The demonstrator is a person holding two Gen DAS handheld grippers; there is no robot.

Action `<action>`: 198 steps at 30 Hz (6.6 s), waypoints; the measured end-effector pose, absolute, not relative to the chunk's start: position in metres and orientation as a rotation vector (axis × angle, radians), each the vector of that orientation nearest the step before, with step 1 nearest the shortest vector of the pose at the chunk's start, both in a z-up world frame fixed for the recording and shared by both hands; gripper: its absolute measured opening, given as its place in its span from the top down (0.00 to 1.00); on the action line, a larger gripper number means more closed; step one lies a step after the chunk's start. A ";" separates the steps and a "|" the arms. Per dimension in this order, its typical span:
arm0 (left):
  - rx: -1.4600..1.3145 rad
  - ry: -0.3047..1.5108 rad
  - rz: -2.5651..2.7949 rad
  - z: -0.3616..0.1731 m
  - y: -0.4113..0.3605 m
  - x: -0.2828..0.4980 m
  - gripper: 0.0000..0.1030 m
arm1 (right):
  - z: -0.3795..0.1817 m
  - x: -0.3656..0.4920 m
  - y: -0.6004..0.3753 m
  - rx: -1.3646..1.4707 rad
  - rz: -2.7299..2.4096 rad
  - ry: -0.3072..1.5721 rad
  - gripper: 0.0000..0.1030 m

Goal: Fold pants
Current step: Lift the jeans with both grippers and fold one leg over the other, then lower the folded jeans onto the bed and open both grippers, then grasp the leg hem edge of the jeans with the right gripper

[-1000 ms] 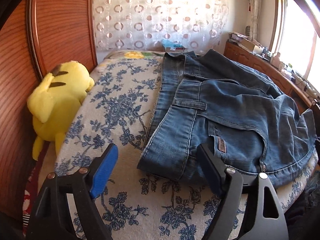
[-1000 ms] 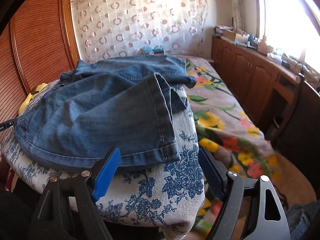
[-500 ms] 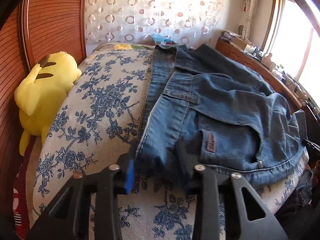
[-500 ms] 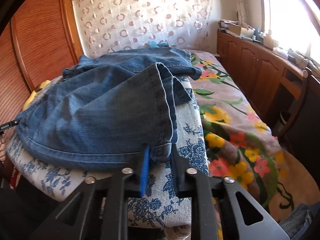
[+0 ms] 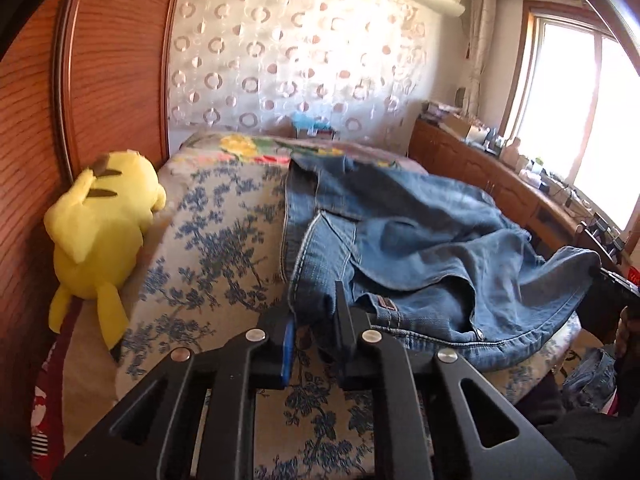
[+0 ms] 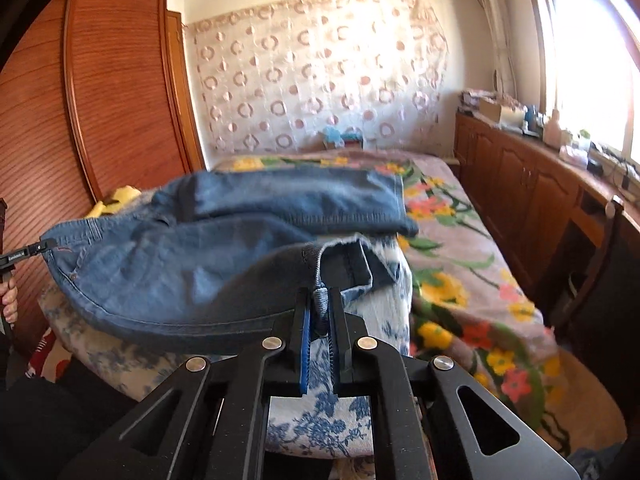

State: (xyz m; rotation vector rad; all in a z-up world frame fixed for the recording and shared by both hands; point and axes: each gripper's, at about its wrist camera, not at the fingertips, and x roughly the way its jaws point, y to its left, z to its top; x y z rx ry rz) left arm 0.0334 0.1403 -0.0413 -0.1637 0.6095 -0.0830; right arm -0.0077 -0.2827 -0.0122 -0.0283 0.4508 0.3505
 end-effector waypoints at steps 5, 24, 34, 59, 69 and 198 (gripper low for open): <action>-0.157 0.551 -0.086 -0.018 0.143 0.019 0.85 | 0.018 -0.045 -0.289 -0.048 0.362 0.377 0.93; -0.123 0.341 -0.092 0.065 0.143 -0.031 0.86 | 0.053 -0.107 -0.330 -0.093 0.379 0.143 0.94; -0.113 0.372 -0.099 0.065 0.144 0.021 0.86 | 0.021 -0.061 -0.317 -0.090 0.344 0.131 0.94; -0.083 0.644 -0.045 -0.002 0.137 0.230 0.85 | 0.064 0.155 -0.251 -0.114 0.261 0.318 0.93; -0.092 0.730 -0.021 -0.035 0.145 0.280 0.84 | 0.038 0.232 -0.226 -0.119 0.239 0.467 0.93; -0.151 0.805 -0.124 -0.090 0.154 0.143 0.81 | 0.017 0.123 -0.280 0.083 0.153 0.587 0.87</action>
